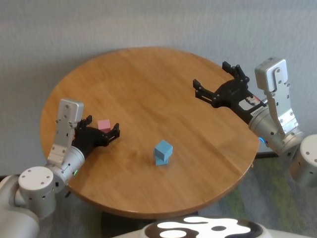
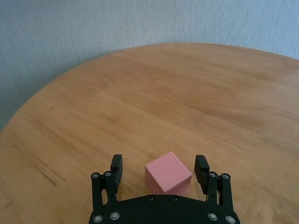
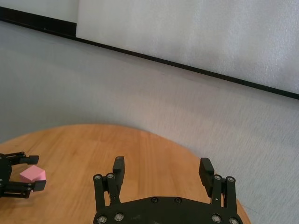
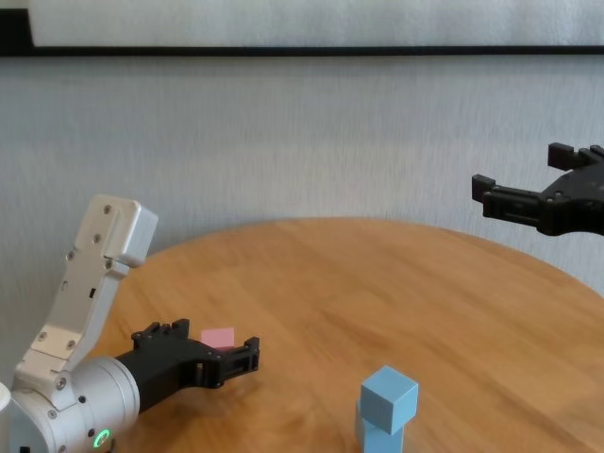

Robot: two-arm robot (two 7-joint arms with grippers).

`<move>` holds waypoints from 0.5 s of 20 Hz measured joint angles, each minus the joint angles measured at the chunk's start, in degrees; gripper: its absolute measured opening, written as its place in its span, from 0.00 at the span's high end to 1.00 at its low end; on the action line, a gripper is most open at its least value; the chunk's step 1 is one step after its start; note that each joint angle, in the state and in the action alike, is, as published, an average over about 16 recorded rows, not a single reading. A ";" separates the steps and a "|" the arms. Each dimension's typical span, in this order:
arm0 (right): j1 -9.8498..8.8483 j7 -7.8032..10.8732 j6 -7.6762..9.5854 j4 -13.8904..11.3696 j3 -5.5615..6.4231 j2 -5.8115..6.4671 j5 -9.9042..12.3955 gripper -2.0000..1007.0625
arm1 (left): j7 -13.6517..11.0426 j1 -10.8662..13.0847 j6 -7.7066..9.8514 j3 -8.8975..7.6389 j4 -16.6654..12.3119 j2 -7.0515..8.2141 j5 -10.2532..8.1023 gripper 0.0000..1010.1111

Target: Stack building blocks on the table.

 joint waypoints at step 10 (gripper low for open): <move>0.00 0.00 0.00 0.00 0.00 0.00 0.00 0.00 | 0.07 -0.02 -0.07 0.05 0.01 0.02 0.05 0.01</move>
